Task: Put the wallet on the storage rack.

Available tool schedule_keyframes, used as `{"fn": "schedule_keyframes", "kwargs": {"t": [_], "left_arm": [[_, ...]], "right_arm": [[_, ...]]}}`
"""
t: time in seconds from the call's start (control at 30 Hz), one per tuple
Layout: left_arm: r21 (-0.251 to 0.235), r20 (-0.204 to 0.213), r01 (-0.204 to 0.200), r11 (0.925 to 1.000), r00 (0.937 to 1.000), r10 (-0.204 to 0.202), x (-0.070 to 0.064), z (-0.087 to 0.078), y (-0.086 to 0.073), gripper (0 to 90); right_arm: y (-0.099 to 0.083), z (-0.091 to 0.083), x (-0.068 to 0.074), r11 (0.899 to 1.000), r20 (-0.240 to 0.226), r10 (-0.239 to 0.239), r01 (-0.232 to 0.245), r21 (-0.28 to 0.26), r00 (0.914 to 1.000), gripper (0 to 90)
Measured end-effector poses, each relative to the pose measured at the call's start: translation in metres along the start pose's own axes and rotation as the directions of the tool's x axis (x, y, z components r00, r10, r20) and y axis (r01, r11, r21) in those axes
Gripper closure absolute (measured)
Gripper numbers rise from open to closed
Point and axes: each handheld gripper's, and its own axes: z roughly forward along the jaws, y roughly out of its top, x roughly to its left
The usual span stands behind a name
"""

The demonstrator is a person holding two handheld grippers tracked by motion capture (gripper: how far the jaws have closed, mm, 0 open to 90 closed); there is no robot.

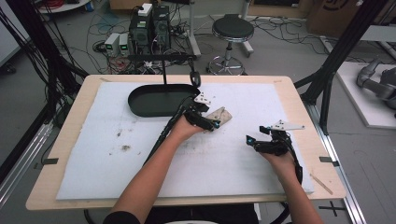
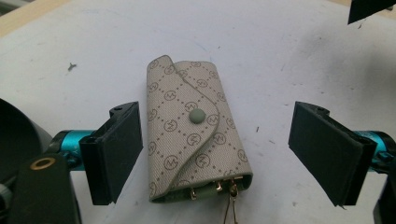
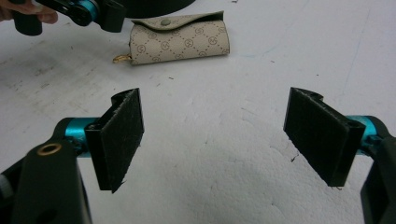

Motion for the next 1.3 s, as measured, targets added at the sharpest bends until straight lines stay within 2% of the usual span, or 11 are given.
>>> {"fn": "schedule_keyframes", "kwargs": {"t": [0.2,0.47,0.5,0.57,0.67,0.83,0.9,0.97,1.0,1.2,1.3], "left_arm": [[0.025,-0.025,0.014,0.9996,0.9996,-0.013,0.004,0.010,-0.003,16.9],[0.106,-0.037,0.028,0.9939,0.9990,-0.024,0.006,0.027,-0.014,16.5],[0.122,-0.038,0.025,0.9922,0.9991,-0.021,0.005,0.029,-0.015,16.5],[0.140,-0.058,-0.022,0.9898,0.9978,0.031,0.000,0.033,-0.015,13.1],[0.137,-0.060,-0.016,0.9904,0.9979,0.024,0.000,0.033,-0.015,12.6],[0.145,-0.064,-0.028,0.9890,0.9972,0.037,-0.001,0.032,-0.014,12.9],[0.136,-0.056,-0.032,0.9902,0.9976,0.040,-0.002,0.032,-0.014,16.5],[0.134,-0.052,-0.041,0.9902,0.9975,0.048,-0.003,0.030,-0.013,28.2],[0.136,-0.052,-0.050,0.9894,0.9970,0.058,-0.003,0.030,-0.012,30.4],[0.143,-0.060,-0.082,0.9864,0.9940,0.091,-0.006,0.028,-0.010,35.4],[0.150,-0.054,-0.080,0.9855,0.9946,0.089,-0.005,0.025,-0.009,36.1]], "right_arm": [[0.000,0.001,0.000,1.000,-0.001,0.000,0.000,0.005,1.0000,20.5],[0.000,0.001,0.001,1.000,-0.001,-0.003,0.003,0.011,1.0000,20.5],[0.000,0.001,0.001,1.000,0.000,-0.002,0.002,0.013,1.0000,20.5],[0.000,0.002,0.001,1.000,-0.001,-0.005,0.005,0.015,1.0000,20.5],[0.000,0.002,0.002,1.000,0.000,-0.008,0.008,0.015,1.0000,20.5],[-0.001,0.003,0.003,1.000,-0.002,-0.009,0.009,0.023,1.0000,20.5],[-0.001,0.003,0.003,1.000,-0.002,-0.009,0.009,0.024,1.0000,20.5],[-0.001,0.003,0.002,1.000,-0.001,-0.011,0.011,0.024,0.9999,20.5],[-0.001,0.003,0.002,1.000,-0.001,-0.008,0.008,0.024,1.0000,20.5],[-0.001,0.003,0.002,1.000,-0.003,-0.009,0.009,0.026,1.0000,20.5],[-0.001,0.003,0.002,1.000,-0.007,-0.009,0.009,0.026,0.9999,20.5]]}}
